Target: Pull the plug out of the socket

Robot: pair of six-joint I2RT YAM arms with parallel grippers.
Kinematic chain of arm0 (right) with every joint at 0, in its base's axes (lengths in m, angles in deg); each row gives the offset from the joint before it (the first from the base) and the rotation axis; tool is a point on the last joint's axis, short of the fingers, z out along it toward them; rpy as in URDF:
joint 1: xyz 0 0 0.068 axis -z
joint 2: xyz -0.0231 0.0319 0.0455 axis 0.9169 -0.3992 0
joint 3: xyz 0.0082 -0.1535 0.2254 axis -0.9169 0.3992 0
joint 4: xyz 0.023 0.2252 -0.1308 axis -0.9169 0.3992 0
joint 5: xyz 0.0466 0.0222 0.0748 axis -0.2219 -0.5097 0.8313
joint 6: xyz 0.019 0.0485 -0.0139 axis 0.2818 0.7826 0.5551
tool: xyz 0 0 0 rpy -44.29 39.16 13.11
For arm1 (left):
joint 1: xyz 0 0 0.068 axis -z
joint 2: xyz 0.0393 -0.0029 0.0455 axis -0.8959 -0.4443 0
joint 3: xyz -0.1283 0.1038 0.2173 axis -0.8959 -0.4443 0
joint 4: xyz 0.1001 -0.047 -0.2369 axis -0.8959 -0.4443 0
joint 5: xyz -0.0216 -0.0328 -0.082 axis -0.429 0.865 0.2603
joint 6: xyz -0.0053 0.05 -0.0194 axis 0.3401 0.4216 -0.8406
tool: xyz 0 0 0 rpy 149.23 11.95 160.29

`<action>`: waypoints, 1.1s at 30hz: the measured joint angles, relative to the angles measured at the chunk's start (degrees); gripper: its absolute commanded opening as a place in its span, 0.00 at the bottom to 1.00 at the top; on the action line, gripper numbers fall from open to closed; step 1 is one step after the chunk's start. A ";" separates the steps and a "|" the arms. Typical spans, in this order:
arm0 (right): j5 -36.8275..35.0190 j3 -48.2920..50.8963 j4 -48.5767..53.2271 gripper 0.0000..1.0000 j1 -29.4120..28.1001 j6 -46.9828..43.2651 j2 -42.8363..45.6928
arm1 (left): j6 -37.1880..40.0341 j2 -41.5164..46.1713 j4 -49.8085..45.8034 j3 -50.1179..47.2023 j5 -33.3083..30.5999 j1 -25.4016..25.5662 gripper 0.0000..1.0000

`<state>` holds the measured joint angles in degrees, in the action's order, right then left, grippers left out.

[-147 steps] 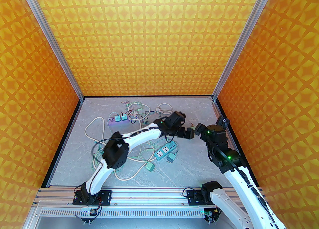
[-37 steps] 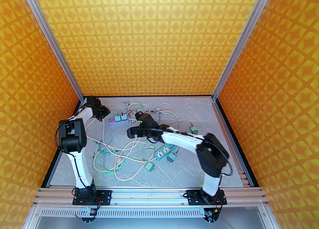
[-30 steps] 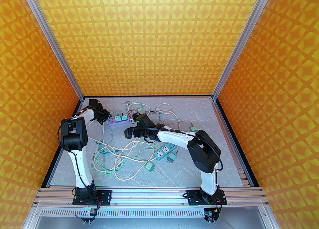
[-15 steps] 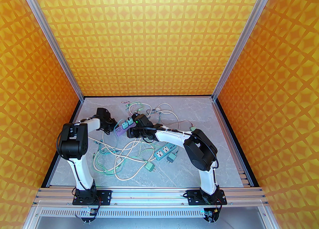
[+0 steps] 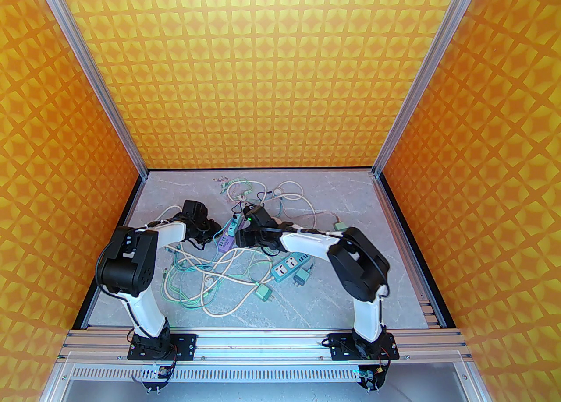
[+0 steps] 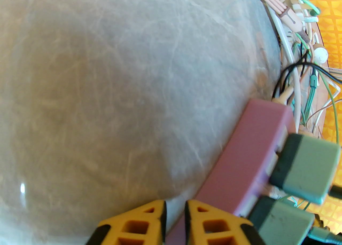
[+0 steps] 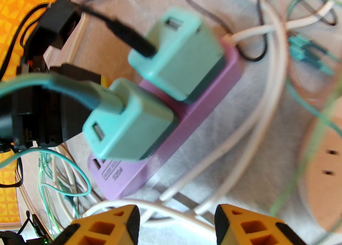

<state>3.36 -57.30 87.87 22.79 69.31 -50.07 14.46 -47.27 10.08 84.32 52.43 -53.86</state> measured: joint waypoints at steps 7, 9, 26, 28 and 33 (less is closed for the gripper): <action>-2.54 5.09 -1.27 0.56 1.46 0.00 9.55 | 5.92 9.49 4.13 -2.47 -0.98 0.09 0.44; -3.08 6.29 -1.68 0.57 1.84 0.00 11.50 | 8.41 9.94 5.29 -2.64 -1.16 0.52 0.45; -3.96 7.65 -2.12 0.57 2.25 0.00 13.97 | 18.86 17.25 9.01 -11.34 -6.36 5.05 0.49; -3.93 7.65 -2.12 0.57 2.25 0.00 13.97 | 19.80 17.11 8.94 -11.34 -6.75 6.12 0.50; -3.93 7.65 -2.12 0.58 2.25 0.00 13.94 | 21.94 17.05 9.01 -11.34 -7.02 8.66 0.50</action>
<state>-0.57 -49.65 85.75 25.04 69.31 -36.13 36.41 -30.22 19.09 72.97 45.42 -45.21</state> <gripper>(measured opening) 0.572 0.498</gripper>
